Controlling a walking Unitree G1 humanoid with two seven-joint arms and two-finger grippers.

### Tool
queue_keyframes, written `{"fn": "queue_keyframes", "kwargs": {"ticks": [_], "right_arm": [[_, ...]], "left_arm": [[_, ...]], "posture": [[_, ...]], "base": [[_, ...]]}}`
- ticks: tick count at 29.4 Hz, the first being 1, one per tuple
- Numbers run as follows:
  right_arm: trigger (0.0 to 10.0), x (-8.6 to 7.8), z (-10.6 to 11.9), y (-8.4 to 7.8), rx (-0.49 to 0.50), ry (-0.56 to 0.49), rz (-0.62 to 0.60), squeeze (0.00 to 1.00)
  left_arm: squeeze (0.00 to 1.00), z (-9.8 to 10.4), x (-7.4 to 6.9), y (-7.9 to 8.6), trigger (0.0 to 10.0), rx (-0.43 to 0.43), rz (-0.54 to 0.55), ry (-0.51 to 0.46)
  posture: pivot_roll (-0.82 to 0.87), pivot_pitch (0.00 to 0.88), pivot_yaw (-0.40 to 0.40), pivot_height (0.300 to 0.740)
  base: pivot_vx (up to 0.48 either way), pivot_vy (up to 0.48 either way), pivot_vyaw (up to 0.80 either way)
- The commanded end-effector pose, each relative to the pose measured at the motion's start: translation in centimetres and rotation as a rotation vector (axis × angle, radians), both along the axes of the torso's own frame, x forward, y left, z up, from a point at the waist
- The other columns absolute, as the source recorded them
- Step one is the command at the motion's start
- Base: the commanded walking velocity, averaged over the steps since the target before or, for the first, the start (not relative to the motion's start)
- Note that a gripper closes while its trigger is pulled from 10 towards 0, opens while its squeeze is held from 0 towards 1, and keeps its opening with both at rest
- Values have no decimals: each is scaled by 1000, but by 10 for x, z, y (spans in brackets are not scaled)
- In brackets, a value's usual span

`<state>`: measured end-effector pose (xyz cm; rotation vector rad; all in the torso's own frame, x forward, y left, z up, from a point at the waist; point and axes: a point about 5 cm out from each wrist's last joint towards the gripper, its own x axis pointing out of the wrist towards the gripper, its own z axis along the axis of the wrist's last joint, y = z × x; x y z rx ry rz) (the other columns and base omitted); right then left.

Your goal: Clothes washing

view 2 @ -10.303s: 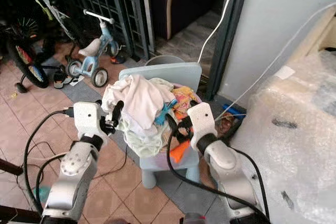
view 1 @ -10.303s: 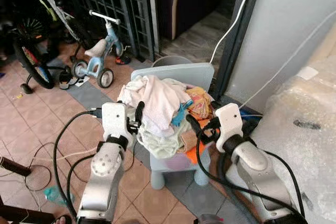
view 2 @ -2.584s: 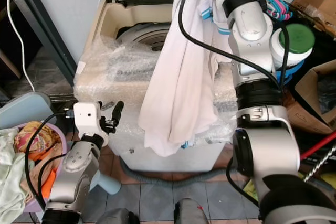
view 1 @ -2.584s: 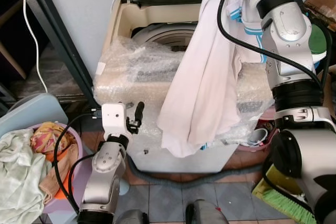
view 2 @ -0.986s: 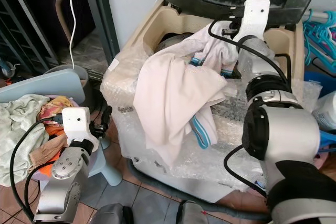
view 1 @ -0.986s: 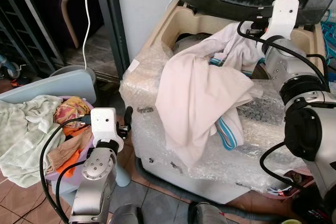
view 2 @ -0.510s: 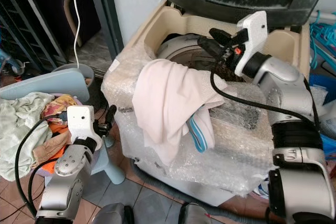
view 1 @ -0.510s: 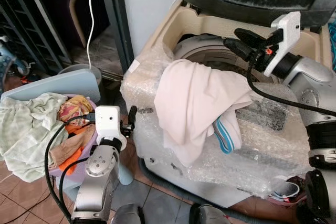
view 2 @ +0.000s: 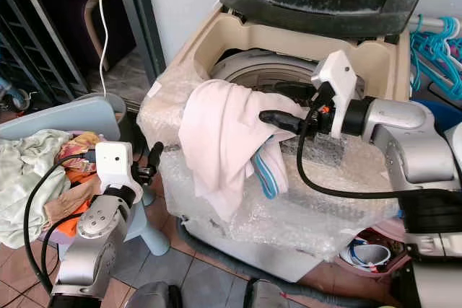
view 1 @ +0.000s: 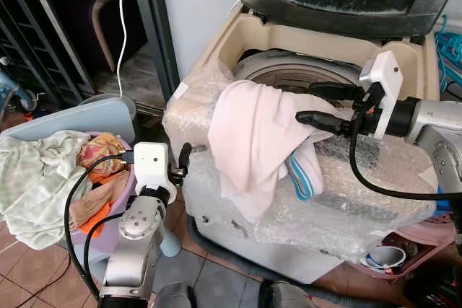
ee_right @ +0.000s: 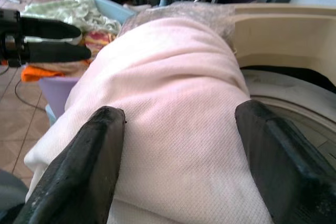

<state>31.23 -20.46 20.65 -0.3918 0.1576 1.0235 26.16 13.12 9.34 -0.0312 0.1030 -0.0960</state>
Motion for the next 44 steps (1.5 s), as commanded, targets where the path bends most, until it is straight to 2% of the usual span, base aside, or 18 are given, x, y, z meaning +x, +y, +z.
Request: {"fn": "queue_keyframes", "kwargs": {"ticks": [1,5,6,11,15,19,21,23,25,27,29,31,32,33,36,42,43,44], "right_arm": [[10000,-1,-14,6,-83,-12,7,1000],[10000,0,-19,9,-113,-32,-4,1000],[0,1,-22,10,-131,-49,-16,0],[0,17,-22,8,-107,-120,-196,0],[0,48,-8,-14,22,-172,-594,0],[0,56,-1,-26,60,-200,-731,0],[0,60,9,-35,130,-230,-812,0],[0,63,44,-55,309,-343,-969,0],[0,61,67,-64,416,-428,-1009,0],[10000,57,84,-53,528,-433,-851,0],[10000,55,88,-47,561,-422,-777,0],[10000,47,89,-30,527,-355,-536,0],[10000,39,87,-22,476,-325,-406,161],[10000,28,78,-16,391,-261,-268,1000],[10000,12,61,-13,287,-152,-124,1000],[10000,-3,26,-18,176,27,-37,1000],[10000,-6,19,-17,161,66,-13,851],[10000,-12,13,-14,144,112,29,259]], "left_arm": [[0,-1,0,1,10000,6,1,5],[0,-1,0,1,10000,7,0,5],[0,-1,0,1,10000,8,-1,6],[0,-1,0,1,10000,9,-1,6],[0,-2,0,0,10000,8,-3,8],[0,-2,1,0,10000,8,-3,8],[0,-2,1,0,10000,9,-2,7],[0,-2,1,1,10000,11,2,8],[0,-2,1,2,10000,12,4,9],[0,-2,1,1,10000,12,4,8],[0,-2,1,1,10000,12,4,8],[0,-2,2,0,10000,11,4,6],[0,-2,2,0,10000,10,4,6],[0,-2,2,0,10000,10,3,7],[0,-2,3,0,10000,10,1,6],[0,-1,4,0,10000,10,-2,2],[0,-1,4,0,10000,9,-3,2],[0,-1,4,0,10000,9,-3,1]], "posture": [[-11,51,41,740],[-11,51,42,740],[-11,51,41,740],[-12,52,40,740],[-14,52,39,740],[-12,52,39,740],[-10,52,39,740],[-12,51,38,740],[-15,51,37,740],[-14,51,37,740],[-14,51,36,740],[-16,51,37,740],[-20,51,38,740],[-22,51,40,740],[-24,51,39,740],[-23,50,42,740],[-22,51,43,740],[-19,50,45,740]], "base": [[0,0,0],[0,0,0],[0,0,0],[0,0,0],[0,0,0],[0,0,0],[0,0,0],[0,0,0],[0,0,0],[0,0,0],[0,0,0],[0,0,0],[0,0,0],[0,0,0],[0,0,0],[0,0,0],[0,0,0],[0,0,0]]}}
